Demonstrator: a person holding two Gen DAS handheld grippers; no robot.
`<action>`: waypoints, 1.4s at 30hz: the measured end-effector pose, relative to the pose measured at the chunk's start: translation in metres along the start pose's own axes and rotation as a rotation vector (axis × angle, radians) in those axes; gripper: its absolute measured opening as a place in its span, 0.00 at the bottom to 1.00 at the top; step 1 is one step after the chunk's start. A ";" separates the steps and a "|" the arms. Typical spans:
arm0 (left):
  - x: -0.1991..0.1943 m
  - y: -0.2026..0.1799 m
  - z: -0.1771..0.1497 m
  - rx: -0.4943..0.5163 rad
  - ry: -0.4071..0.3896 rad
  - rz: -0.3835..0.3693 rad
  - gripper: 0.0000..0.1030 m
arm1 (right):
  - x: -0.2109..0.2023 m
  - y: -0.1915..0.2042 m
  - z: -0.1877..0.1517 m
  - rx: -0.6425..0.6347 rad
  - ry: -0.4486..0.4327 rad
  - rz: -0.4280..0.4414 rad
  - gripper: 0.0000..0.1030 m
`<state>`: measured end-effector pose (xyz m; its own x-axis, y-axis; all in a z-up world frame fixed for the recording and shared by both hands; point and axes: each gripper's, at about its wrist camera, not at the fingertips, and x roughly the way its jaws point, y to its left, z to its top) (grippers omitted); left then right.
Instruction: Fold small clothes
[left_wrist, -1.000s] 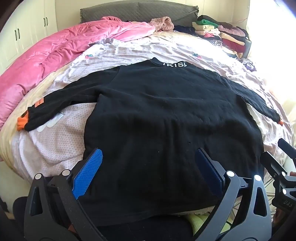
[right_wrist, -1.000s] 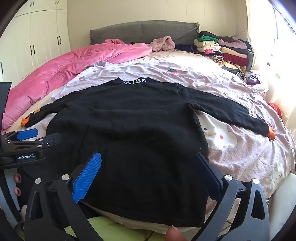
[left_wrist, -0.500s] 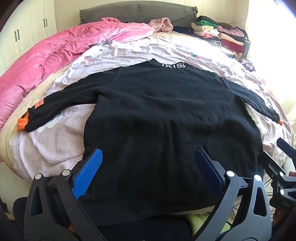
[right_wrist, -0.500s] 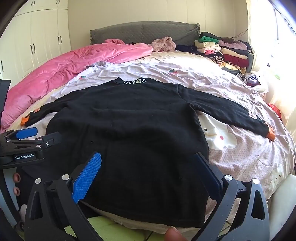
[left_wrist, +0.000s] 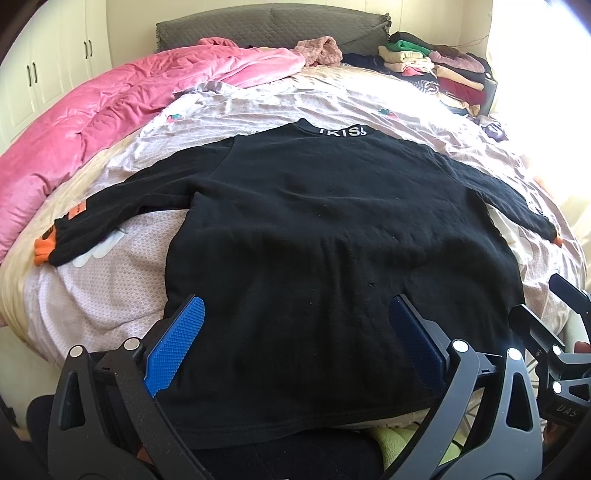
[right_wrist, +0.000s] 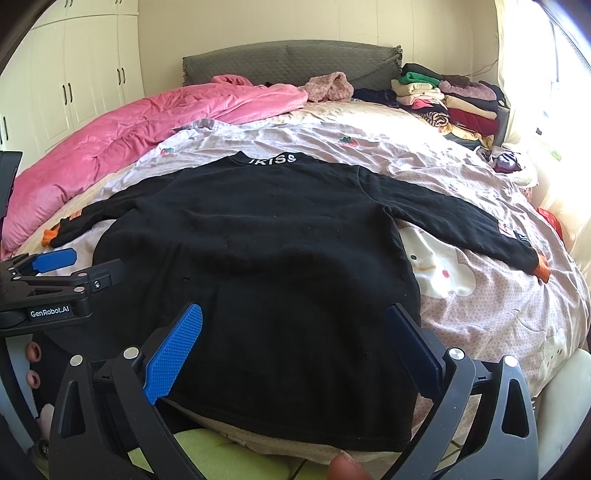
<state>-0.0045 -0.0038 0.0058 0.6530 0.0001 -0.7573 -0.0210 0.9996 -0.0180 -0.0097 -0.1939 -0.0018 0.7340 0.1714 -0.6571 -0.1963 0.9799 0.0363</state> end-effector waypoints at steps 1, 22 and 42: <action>0.000 0.000 -0.001 0.000 -0.001 -0.001 0.91 | 0.000 0.000 0.000 -0.001 0.000 -0.001 0.96; 0.000 0.000 0.000 0.000 -0.001 -0.003 0.91 | 0.002 -0.001 -0.002 0.002 0.001 -0.002 0.96; 0.012 -0.016 0.011 0.034 0.009 -0.001 0.91 | 0.011 -0.021 0.006 0.047 -0.001 -0.019 0.96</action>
<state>0.0116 -0.0194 0.0043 0.6465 -0.0012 -0.7629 0.0053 1.0000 0.0030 0.0062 -0.2117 -0.0053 0.7381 0.1527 -0.6572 -0.1513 0.9867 0.0595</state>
